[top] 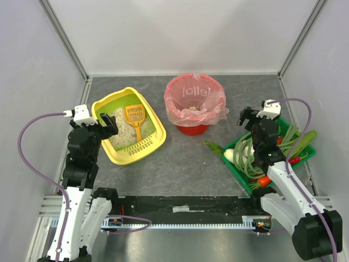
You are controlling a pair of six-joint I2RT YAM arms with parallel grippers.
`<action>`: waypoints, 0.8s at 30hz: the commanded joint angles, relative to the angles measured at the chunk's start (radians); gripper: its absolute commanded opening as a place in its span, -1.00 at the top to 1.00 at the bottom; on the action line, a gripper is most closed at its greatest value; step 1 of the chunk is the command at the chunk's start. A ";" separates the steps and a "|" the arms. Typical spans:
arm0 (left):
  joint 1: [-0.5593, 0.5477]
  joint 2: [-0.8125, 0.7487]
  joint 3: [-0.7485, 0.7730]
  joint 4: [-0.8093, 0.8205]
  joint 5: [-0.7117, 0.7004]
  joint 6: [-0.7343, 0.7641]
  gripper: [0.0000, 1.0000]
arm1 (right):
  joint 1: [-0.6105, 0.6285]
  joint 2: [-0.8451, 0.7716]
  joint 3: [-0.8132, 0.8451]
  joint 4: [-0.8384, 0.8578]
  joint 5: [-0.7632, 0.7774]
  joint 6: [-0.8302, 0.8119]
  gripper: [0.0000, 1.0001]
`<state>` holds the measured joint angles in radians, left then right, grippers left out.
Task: Clean the litter box
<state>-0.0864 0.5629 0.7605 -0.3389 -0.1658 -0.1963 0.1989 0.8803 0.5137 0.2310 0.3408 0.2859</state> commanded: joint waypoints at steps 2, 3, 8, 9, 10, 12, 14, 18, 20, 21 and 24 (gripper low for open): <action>0.004 -0.008 0.039 0.003 -0.014 -0.049 -0.77 | -0.001 -0.021 0.048 0.037 0.009 -0.011 -0.89; 0.004 -0.001 0.040 -0.003 -0.014 -0.054 -0.77 | -0.001 -0.021 0.048 0.037 0.010 -0.011 -0.89; 0.004 0.020 0.043 -0.005 -0.032 -0.046 -0.63 | -0.001 -0.017 0.051 0.041 0.009 -0.011 -0.89; 0.004 0.017 0.043 -0.008 -0.037 -0.040 -0.62 | -0.003 -0.017 0.052 0.037 0.007 -0.010 -0.89; 0.005 0.015 0.045 -0.009 -0.040 -0.035 -0.61 | -0.001 -0.015 0.054 0.034 0.007 -0.010 -0.89; 0.004 0.006 0.042 -0.012 -0.038 -0.026 -0.62 | -0.003 -0.012 0.059 0.031 0.009 -0.008 -0.89; 0.004 0.005 0.048 -0.037 -0.026 -0.017 -0.65 | -0.001 -0.009 0.066 0.028 0.001 -0.011 -0.88; 0.005 0.092 0.111 -0.144 -0.038 -0.011 -0.58 | -0.003 -0.014 0.078 0.010 -0.005 -0.017 -0.88; 0.004 0.164 0.152 -0.192 -0.017 -0.015 -0.56 | -0.001 -0.020 0.075 0.005 -0.005 -0.019 -0.87; 0.004 0.185 0.164 -0.201 -0.006 -0.025 -0.56 | -0.003 -0.020 0.074 0.007 -0.005 -0.019 -0.88; 0.004 0.276 0.220 -0.236 0.057 -0.057 -0.56 | -0.001 -0.009 0.074 0.011 -0.006 -0.022 -0.88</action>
<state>-0.0864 0.7444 0.9024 -0.4980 -0.1730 -0.2127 0.1989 0.8742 0.5453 0.2230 0.3386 0.2703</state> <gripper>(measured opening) 0.782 0.939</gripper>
